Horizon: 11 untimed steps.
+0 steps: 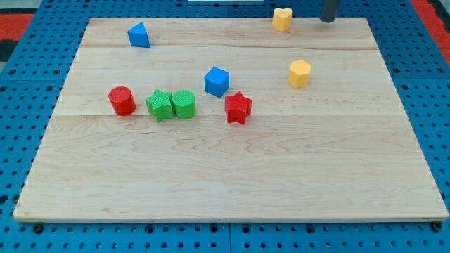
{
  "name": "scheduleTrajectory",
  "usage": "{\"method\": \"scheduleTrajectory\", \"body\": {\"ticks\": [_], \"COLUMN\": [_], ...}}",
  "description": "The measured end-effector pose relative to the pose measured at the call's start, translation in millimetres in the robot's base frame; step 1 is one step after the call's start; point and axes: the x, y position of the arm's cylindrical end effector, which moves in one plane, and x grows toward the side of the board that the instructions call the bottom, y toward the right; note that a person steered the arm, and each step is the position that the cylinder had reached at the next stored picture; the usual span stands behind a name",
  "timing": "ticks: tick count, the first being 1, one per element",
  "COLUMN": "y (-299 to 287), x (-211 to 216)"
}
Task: Move the yellow heart above the blue cube
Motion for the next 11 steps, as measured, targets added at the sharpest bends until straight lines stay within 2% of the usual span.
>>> {"method": "scheduleTrajectory", "body": {"ticks": [1, 3, 4, 5, 8, 9, 11], "y": [-14.9, -158.0, -154.0, -144.3, -127.8, -148.6, -277.8], "x": [0.9, 0.9, 0.9, 26.0, 0.9, 1.0, 71.7]}}
